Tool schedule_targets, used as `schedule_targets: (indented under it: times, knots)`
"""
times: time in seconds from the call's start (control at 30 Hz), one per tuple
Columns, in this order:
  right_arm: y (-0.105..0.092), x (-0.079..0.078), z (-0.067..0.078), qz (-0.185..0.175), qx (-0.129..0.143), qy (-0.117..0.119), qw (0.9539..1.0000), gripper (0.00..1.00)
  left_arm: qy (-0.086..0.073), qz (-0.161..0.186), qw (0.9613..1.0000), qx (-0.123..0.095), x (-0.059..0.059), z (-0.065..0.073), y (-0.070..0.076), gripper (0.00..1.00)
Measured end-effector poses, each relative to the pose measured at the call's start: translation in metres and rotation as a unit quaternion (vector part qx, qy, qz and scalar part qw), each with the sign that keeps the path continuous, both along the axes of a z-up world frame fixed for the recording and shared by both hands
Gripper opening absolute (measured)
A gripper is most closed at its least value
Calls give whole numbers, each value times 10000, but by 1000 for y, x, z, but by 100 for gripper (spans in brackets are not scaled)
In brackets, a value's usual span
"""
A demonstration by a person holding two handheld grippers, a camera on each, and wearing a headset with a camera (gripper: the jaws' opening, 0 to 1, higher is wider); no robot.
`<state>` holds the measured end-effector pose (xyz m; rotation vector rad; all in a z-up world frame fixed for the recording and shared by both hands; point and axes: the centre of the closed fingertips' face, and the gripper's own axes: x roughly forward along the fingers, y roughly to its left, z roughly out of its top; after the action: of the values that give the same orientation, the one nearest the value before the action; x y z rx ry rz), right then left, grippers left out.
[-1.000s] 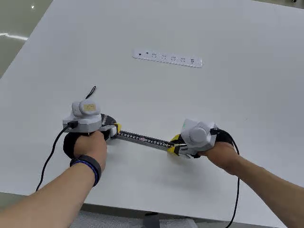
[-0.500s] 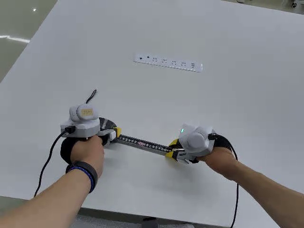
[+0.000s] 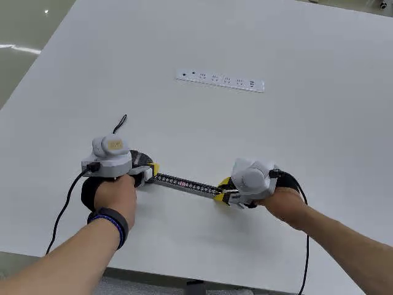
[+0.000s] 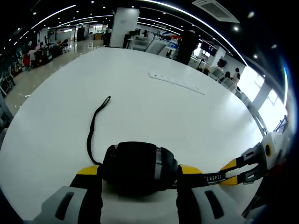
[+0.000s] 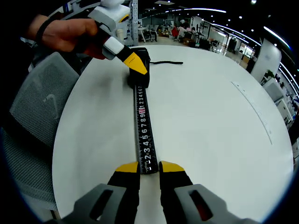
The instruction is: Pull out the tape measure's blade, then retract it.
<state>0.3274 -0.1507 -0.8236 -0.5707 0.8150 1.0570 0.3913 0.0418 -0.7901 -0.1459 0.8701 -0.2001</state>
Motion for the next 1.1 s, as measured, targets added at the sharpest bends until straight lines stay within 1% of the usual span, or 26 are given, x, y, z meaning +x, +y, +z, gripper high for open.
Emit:
schedule_targets:
  times: [0.1, 0.17, 0.2, 0.33, 0.47, 0.5, 0.53, 0.83, 1.0, 1.07, 1.1]
  knots:
    - [0, -1, 0, -13, 41, 16, 10000, 15, 7, -58, 9999, 86, 1, -1, -1, 63]
    - [0, -2, 0, -44, 90, 40, 9999, 15, -49, -282, 9994, 210, 3, -1, -2, 64]
    - [0, -2, 0, -39, 94, 38, 9999, 15, -80, -440, 9984, 341, 4, -1, -2, 64]
    - [1, -2, 0, -27, 94, 38, 9999, 15, -89, -514, 9978, 401, 5, 0, -3, 64]
    - [1, -3, 0, -15, 95, 43, 9999, 15, -81, -476, 9981, 382, 6, 2, -4, 64]
    - [1, -2, 0, -30, 116, 69, 9999, 15, -67, -470, 9984, 293, 6, 1, -2, 64]
    - [1, -3, 0, -35, 106, 63, 9999, 15, -170, -502, 9981, 328, 5, 2, -3, 63]
    - [1, -1, -1, -9, 82, 17, 10000, 15, -157, -562, 9979, 288, 3, 2, -1, 61]
    - [8, 3, 0, -7, 127, -1, 9999, 15, -157, -555, 9981, 231, 3, 2, -2, 61]
    - [14, 3, -1, 14, 178, 19, 9998, 15, -154, -550, 9981, 215, 3, 2, -2, 61]
    - [17, 3, -2, 49, 146, 10, 9999, 15, -148, -546, 9982, 197, 3, 2, -2, 61]
